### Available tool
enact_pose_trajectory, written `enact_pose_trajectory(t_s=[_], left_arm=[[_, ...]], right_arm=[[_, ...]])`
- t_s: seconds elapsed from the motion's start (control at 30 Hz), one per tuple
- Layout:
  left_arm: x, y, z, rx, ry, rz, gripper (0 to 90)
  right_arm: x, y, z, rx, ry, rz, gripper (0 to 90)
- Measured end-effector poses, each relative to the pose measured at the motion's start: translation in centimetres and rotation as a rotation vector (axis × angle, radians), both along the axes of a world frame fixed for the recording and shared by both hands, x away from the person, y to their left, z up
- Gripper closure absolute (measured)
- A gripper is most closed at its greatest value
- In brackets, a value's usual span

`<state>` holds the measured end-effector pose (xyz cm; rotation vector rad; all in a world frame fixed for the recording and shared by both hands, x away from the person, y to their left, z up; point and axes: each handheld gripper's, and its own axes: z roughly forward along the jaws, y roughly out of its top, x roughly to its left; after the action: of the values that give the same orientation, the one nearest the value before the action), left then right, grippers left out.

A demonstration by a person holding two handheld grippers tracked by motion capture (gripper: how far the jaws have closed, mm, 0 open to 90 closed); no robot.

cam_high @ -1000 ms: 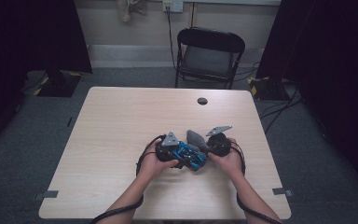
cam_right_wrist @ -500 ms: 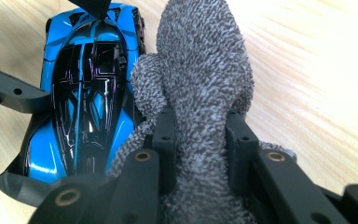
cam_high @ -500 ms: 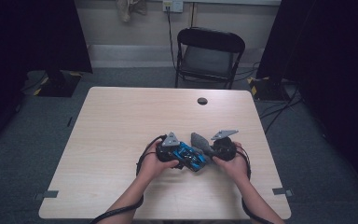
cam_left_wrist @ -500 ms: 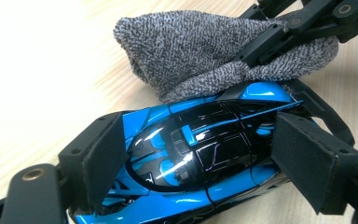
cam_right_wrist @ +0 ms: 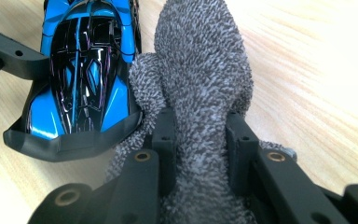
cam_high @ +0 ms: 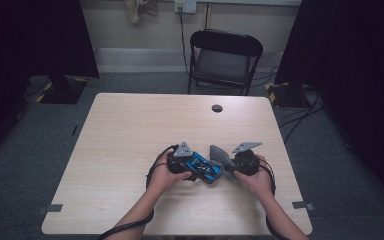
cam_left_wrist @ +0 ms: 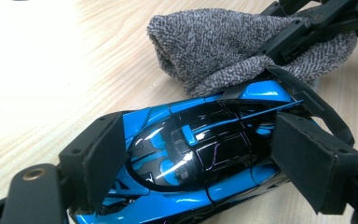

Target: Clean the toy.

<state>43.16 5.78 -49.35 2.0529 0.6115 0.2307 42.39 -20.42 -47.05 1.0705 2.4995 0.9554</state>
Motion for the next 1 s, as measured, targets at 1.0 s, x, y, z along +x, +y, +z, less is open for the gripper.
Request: enact_pose_trajectory(t_s=[1.0], left_arm=[[-0.1, 0.2, -0.2, -0.019, -0.004, 0.001, 18.3]], right_arm=[[4.7, 6.4, -0.4, -0.052, -0.062, 0.038, 69.7]])
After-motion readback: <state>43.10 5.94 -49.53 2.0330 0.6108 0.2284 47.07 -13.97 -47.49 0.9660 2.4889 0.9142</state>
